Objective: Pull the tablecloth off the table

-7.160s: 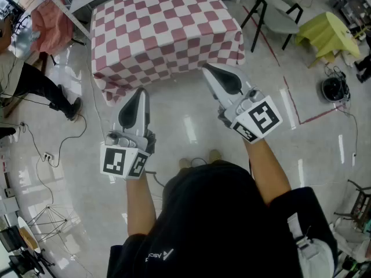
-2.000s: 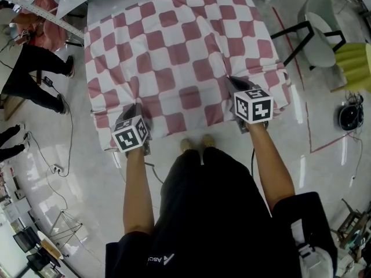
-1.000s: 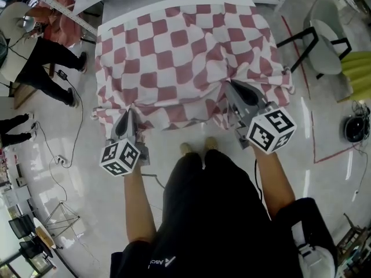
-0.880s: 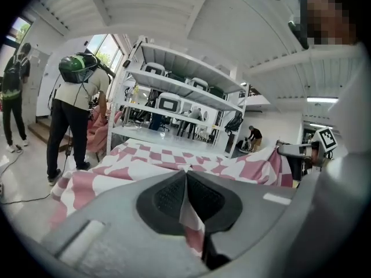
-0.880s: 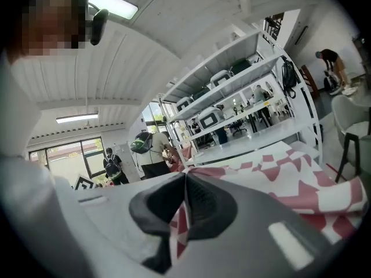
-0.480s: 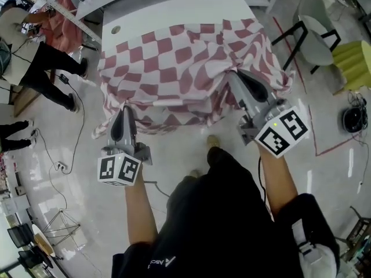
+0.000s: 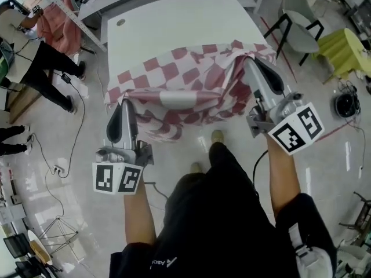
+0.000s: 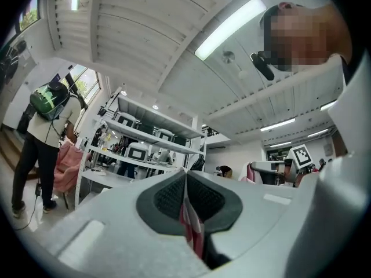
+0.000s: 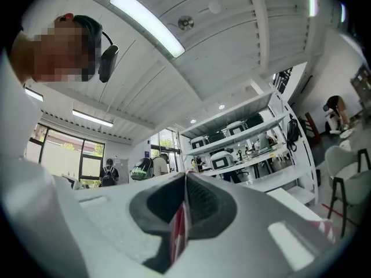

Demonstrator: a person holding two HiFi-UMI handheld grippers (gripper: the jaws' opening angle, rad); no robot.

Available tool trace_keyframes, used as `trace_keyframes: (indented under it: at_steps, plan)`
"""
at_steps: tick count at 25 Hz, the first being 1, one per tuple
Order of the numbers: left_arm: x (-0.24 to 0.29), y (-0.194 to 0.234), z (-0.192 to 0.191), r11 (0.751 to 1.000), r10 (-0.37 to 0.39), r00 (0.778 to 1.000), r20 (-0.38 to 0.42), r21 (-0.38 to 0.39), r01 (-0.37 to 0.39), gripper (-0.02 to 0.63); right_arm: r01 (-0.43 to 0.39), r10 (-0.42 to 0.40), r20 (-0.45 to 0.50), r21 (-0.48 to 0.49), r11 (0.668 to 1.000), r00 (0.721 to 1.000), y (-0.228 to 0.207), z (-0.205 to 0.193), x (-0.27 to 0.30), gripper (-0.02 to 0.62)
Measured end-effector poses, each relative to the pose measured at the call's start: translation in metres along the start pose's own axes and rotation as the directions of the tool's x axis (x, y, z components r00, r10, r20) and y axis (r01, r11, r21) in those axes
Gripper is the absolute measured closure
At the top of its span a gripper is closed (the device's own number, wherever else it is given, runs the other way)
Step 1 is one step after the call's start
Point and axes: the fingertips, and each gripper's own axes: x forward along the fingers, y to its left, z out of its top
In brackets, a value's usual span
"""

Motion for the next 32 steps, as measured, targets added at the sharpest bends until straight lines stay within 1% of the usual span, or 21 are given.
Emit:
trace_keyframes:
  at_steps: [5, 9, 13, 15, 19, 22, 27, 32]
  plan:
    - [-0.039, -0.035, 0.031, 1.000, -0.027, 0.998, 0.049, -0.001, 0.028, 0.597, 0.014, -0.014, 0.020, 0.002, 1.000, 1.000, 0.025, 0.018, -0.053, 0.589]
    - [-0.062, -0.077, 0.046, 1.000, -0.028, 0.996, 0.087, 0.006, 0.027, 0.597, -0.005, 0.005, 0.054, -0.001, 1.000, 0.999, 0.034, 0.035, -0.097, 0.589]
    - [-0.086, -0.136, 0.074, 1.000, 0.002, 0.990, 0.139, 0.002, -0.003, 0.597, -0.044, 0.044, 0.082, -0.008, 0.999, 0.996, 0.030, 0.075, -0.153, 0.589]
    - [-0.093, -0.155, 0.086, 0.999, 0.032, 0.987, 0.159, 0.002, -0.033, 0.597, -0.072, 0.072, 0.088, -0.010, 0.997, 0.994, 0.026, 0.093, -0.170, 0.589]
    - [-0.099, -0.162, 0.092, 0.996, 0.082, 0.981, 0.178, 0.015, -0.086, 0.597, -0.124, 0.126, 0.072, -0.030, 0.992, 0.989, 0.025, 0.101, -0.172, 0.589]
    - [-0.104, -0.163, 0.097, 0.994, 0.096, 0.979, 0.182, 0.023, -0.102, 0.597, -0.132, 0.135, 0.067, -0.042, 0.990, 0.989, 0.029, 0.104, -0.169, 0.589]
    - [-0.115, -0.165, 0.114, 0.996, 0.086, 0.976, 0.200, 0.019, -0.092, 0.597, -0.115, 0.120, 0.070, -0.072, 0.991, 0.990, 0.035, 0.116, -0.181, 0.589]
    - [-0.118, -0.167, 0.129, 0.997, 0.054, 0.974, 0.220, 0.033, -0.063, 0.597, -0.069, 0.076, 0.073, -0.087, 0.994, 0.994, 0.034, 0.121, -0.195, 0.589]
